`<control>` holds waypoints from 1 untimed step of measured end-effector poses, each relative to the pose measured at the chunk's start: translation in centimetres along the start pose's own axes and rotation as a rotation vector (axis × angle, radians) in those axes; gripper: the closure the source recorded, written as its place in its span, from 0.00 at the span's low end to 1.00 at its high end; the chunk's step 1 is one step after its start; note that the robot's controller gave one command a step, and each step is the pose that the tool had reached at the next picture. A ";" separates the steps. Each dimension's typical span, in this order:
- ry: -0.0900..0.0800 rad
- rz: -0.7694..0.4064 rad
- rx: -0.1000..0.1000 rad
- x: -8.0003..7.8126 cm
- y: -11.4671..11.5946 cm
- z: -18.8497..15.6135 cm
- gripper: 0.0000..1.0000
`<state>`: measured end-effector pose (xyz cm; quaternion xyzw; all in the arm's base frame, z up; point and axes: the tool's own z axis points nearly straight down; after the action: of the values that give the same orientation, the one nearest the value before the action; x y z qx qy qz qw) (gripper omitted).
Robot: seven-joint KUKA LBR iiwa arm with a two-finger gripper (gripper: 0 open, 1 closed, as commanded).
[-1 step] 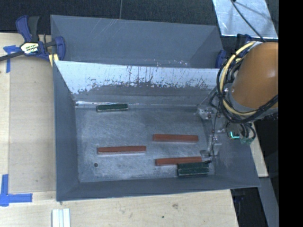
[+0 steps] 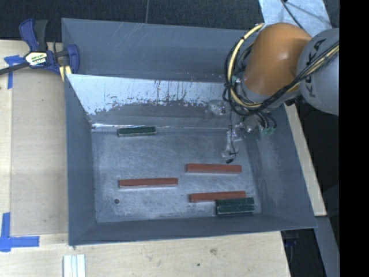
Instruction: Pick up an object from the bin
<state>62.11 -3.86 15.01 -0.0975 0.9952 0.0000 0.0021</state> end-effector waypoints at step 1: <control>0.007 -0.098 -0.001 3.4 1.2 8.2 0.00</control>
Offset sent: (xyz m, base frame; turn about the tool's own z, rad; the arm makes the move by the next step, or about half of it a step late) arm -0.0343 0.0061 -0.0801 -0.0992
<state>58.60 -3.30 6.82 -0.1462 0.9892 -0.0001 -0.0013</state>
